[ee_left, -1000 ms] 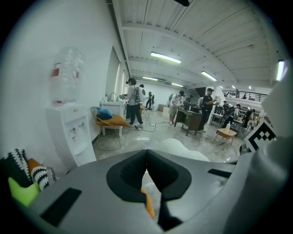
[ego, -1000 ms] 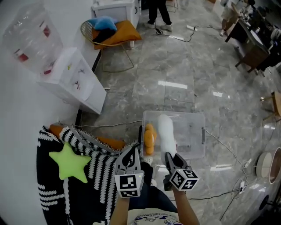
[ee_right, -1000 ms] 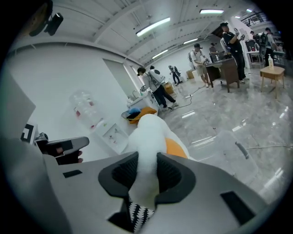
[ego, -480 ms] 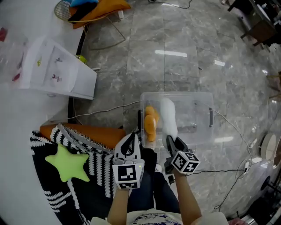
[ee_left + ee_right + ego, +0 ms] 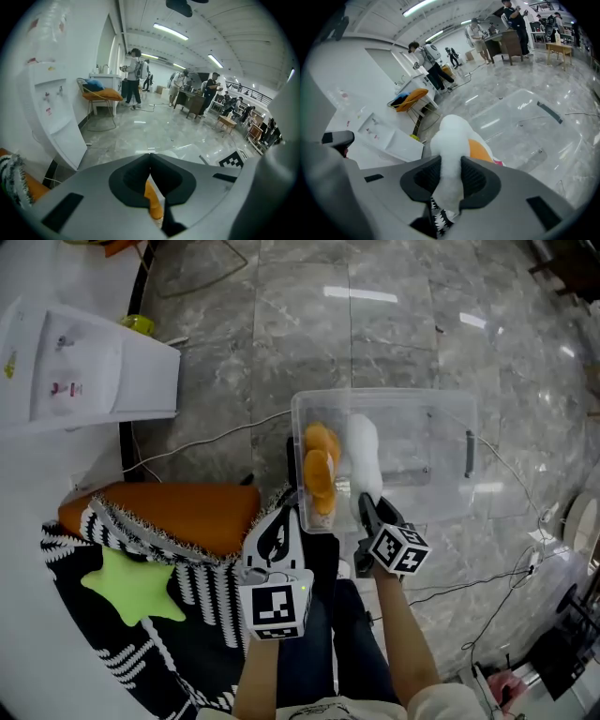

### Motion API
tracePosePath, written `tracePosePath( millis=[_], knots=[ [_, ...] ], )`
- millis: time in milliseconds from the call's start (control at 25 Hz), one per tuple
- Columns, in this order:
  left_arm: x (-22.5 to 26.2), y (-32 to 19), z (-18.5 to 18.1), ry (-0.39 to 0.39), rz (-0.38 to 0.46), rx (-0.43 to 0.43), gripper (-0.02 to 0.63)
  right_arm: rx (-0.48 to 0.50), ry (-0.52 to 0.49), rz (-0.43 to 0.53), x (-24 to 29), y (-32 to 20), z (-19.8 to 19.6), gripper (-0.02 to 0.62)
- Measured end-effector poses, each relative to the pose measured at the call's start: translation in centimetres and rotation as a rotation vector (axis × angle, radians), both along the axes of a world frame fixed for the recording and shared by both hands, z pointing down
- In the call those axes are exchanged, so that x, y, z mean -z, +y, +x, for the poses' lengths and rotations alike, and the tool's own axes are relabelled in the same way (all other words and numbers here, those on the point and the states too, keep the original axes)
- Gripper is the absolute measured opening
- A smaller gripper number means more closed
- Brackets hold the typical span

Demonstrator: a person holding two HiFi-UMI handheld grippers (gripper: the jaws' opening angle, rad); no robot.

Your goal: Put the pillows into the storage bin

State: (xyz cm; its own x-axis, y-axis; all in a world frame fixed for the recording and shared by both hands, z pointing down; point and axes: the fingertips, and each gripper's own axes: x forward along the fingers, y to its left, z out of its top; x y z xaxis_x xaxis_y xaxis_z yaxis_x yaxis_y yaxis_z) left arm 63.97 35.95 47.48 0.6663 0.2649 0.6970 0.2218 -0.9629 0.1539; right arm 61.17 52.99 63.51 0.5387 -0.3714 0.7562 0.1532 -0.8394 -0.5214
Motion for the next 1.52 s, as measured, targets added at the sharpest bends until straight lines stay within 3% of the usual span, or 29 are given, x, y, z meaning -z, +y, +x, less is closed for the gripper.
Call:
tracePosePath(
  millis=[160,480,1000,1240,1520],
  knots=[
    [-3.5,0.7,-0.4,-0.039,-0.016,-0.002,0.014,-0.029,-0.048,-0.001,-5.2,0.8,0.0,0.124],
    [-9.8,0.8,0.4,-0.022,-0.078,0.082,0.014,-0.042,-0.080,-0.027,-13.6,0.1,0.4,0.130],
    [-14.8,0.2,-1.2,-0.077,-0.091,0.144,0.014,-0.035,-0.158,-0.018,-21.5,-1.0,0.9,0.143],
    [-15.3,0.1,-1.7,-0.080,-0.087,0.162,0.014,0.112,-0.185,-0.076,-23.1,-2.8,0.4,0.192],
    [-14.5,0.4,-2.7,-0.074,-0.089,0.179,0.014,0.179,-0.141,-0.128,-21.7,-3.0,-0.5,0.268]
  ],
)
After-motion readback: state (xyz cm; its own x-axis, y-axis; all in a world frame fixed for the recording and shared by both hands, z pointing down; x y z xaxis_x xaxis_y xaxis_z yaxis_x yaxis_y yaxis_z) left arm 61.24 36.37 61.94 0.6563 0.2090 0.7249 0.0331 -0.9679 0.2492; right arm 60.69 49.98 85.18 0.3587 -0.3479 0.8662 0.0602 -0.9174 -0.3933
